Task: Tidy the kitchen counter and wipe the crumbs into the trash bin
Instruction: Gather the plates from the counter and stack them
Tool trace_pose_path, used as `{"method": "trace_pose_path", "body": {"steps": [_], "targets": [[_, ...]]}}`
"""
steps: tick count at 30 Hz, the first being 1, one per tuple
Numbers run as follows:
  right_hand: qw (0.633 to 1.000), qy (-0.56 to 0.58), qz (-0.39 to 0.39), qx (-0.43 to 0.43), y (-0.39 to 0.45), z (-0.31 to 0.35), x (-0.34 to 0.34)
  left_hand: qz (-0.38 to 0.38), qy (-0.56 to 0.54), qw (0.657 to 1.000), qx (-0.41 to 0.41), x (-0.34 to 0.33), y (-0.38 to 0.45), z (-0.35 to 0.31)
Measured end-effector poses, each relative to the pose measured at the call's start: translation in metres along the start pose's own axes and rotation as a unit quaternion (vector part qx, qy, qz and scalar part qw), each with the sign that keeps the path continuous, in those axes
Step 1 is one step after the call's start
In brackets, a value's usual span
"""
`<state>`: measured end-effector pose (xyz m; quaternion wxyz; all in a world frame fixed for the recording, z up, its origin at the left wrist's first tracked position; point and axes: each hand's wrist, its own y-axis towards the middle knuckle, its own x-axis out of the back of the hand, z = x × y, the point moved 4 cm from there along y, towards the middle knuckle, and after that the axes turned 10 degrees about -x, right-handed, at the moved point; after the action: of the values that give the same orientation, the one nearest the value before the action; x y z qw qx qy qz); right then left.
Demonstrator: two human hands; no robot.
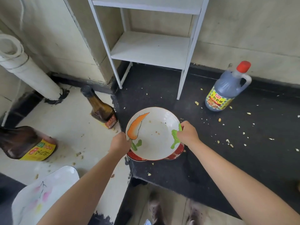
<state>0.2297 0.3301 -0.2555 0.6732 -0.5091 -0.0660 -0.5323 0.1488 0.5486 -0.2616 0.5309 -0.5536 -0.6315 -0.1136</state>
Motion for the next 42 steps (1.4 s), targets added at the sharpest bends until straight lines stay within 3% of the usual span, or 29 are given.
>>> {"method": "trace_pose_path", "body": {"steps": [9,12,21,32,37,42], "targets": [[0.994,-0.036,0.089,0.049,-0.006,0.007,0.005,0.024,0.038,0.999,-0.006,0.012,-0.015,0.010],[0.993,-0.079,0.066,0.062,-0.009,0.009,0.023,0.025,0.055,0.998,0.003,0.017,-0.018,0.004],[0.970,-0.133,0.014,0.202,-0.052,0.030,0.049,-0.090,0.052,0.994,0.044,0.036,-0.084,0.030],[0.894,-0.203,0.164,0.364,-0.162,0.071,-0.094,-0.171,-0.001,0.967,0.191,0.040,-0.221,0.145],[0.895,-0.222,0.199,0.332,-0.193,0.079,-0.164,-0.151,-0.031,0.950,0.273,0.038,-0.256,0.212],[0.908,-0.280,0.214,0.228,-0.205,0.075,-0.221,-0.099,-0.098,0.942,0.306,0.038,-0.258,0.274]]}}
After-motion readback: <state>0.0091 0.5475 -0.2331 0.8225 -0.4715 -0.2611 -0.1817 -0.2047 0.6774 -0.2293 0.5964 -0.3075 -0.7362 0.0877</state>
